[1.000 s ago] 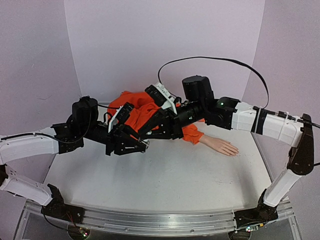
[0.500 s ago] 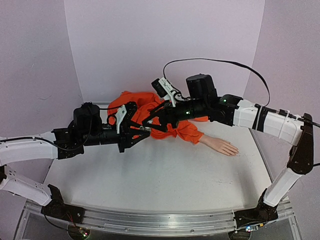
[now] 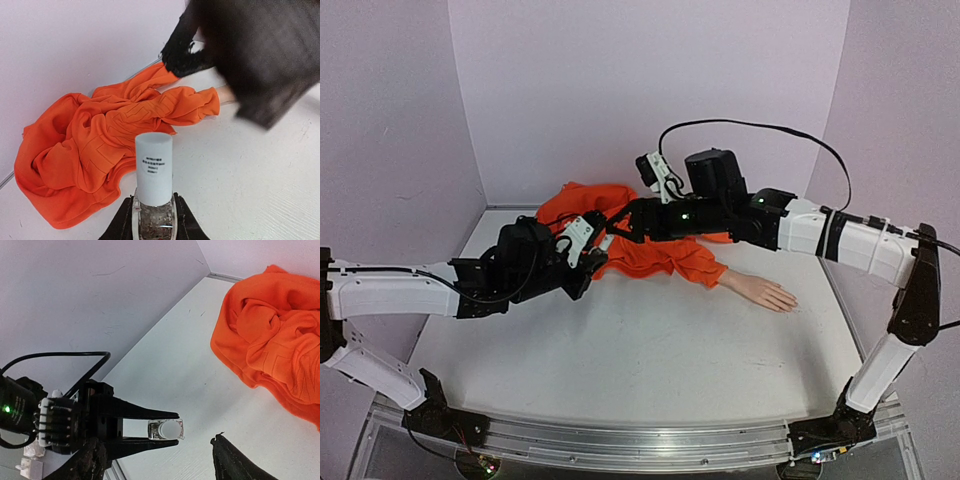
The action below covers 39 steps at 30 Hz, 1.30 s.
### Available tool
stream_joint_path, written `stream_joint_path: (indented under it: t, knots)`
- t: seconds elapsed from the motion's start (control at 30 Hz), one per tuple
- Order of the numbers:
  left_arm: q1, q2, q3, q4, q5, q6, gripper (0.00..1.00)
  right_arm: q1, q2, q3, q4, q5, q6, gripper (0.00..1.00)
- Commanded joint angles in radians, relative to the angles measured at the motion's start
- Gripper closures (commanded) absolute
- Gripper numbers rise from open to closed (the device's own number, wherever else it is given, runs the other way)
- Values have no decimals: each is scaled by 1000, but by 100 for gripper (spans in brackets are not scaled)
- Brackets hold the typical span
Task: Paint the nails
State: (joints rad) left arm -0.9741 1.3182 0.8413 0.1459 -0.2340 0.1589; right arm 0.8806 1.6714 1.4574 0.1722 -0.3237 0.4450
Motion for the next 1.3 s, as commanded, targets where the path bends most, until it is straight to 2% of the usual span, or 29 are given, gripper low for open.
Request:
stream_joint_path:
  t: [0.0,0.17,0.43,0.63,0.8,0.87,0.93,1.0,1.03,1.07,1.1,1.13,1.2,1.27]
  knots:
    - [-6,2,72,30,-42,-8,100,8,56,60,30,31,97,30]
    - [-8,3,70,30,-31,-27,100,8,89,73,27,60,140,37]
    - [-8,4,70,29,-18,-34,100,8,141,122,32,13,161,54]
    - [-8,4,70,29,-27,-30,100,8,167,114,58,-49,174,63]
    - [-8,-11,61,29,-32,-11,100,7,163,78,109,-112,166,66]
    - [-8,-26,55,29,16,-3,100,5,161,76,113,-145,132,80]
    - [-1,-63,40,29,141,4,100,-3,146,70,112,-177,91,99]
    - [39,-125,19,31,509,-7,100,-17,117,57,114,-260,-9,100]
    - [77,-148,14,38,762,-23,100,-18,102,47,115,-362,-109,100]
    - [114,-162,20,46,998,-37,100,-17,88,35,111,-515,-227,100]
    - [141,-166,37,55,1231,-64,100,-15,75,18,94,-767,-360,100]
    - [145,-158,63,58,1404,-95,100,-12,57,9,53,-846,-441,100]
    - [145,-116,119,58,1582,-179,100,-6,7,-13,6,-848,-504,100]
    - [146,-89,133,59,1587,-208,100,-2,-18,-32,7,-832,-514,100]
